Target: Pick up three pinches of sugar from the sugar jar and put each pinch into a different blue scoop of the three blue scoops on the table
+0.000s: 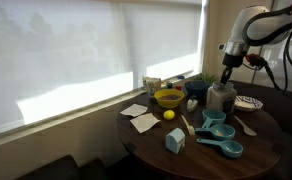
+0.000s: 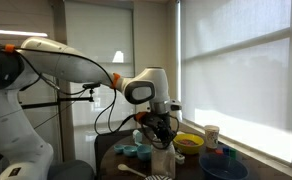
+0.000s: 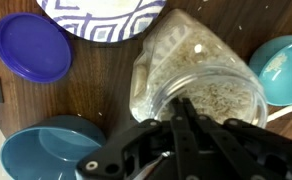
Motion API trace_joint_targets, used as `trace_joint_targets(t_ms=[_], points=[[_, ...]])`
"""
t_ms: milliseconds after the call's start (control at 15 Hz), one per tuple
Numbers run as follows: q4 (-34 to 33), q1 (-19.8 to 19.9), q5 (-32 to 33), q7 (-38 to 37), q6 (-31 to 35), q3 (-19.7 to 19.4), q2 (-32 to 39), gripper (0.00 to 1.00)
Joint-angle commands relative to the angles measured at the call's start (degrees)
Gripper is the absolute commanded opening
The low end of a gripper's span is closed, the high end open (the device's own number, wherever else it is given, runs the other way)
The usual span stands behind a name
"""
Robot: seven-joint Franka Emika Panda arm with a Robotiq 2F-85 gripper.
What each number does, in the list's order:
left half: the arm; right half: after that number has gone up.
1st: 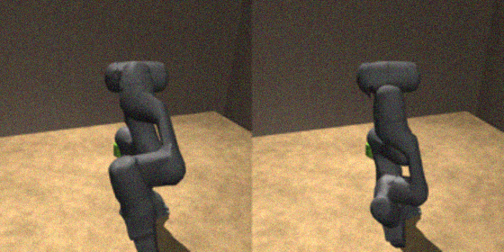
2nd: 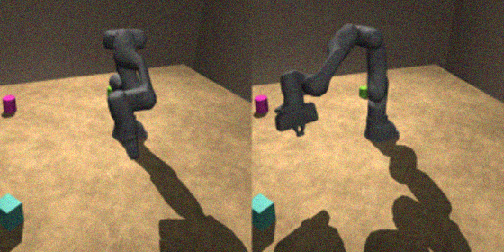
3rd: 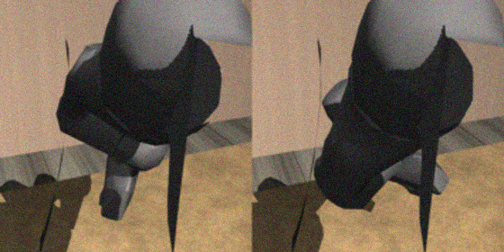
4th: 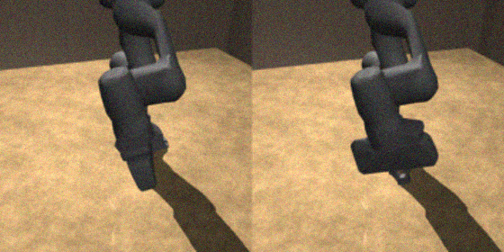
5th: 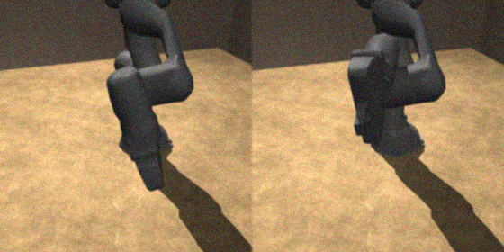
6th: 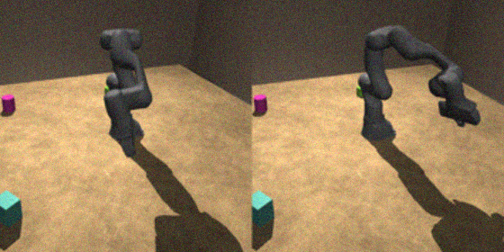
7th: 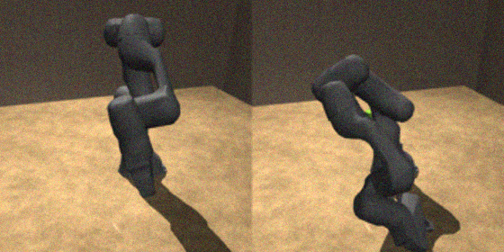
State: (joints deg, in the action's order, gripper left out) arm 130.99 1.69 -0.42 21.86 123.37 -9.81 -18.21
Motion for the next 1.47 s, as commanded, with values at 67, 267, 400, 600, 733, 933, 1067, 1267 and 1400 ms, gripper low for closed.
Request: trace_joint_targets(t_ms=[67, 267, 400, 600, 733, 933, 1067, 1267, 1400], points=[[-0.26, 0.16, -1.11, 0.05, -1.09, 0.29, -4.98, 0.01], [-0.65, -0.2, -1.2, 0.42, -2.11, 0.12, -7.99, 0.01], [-0.75, -0.6, -1.31, 0.66, -3.15, 0.03, -9.68, 0.01], [-0.52, -2.01, -1.76, 1.78, -5.75, 0.31, -12.44, 0.01], [-0.15, -4.05, -2.58, 3.6, -8.45, 0.82, -13.85, 0.01], [0.36, -7.44, -2.91, 4.6, -11.89, 3.16, -14.43, 0.01], [0.29, -9.68, -3.06, 4.63, -13.41, 4.98, -13.91, 0.01], [1.07, -12.71, -3.15, 4.96, -13.98, 7.56, -13.0, 0.01], [1.78, -14.3, -3.41, 5.69, -13.98, 8.43, -12.38, 0.01]])
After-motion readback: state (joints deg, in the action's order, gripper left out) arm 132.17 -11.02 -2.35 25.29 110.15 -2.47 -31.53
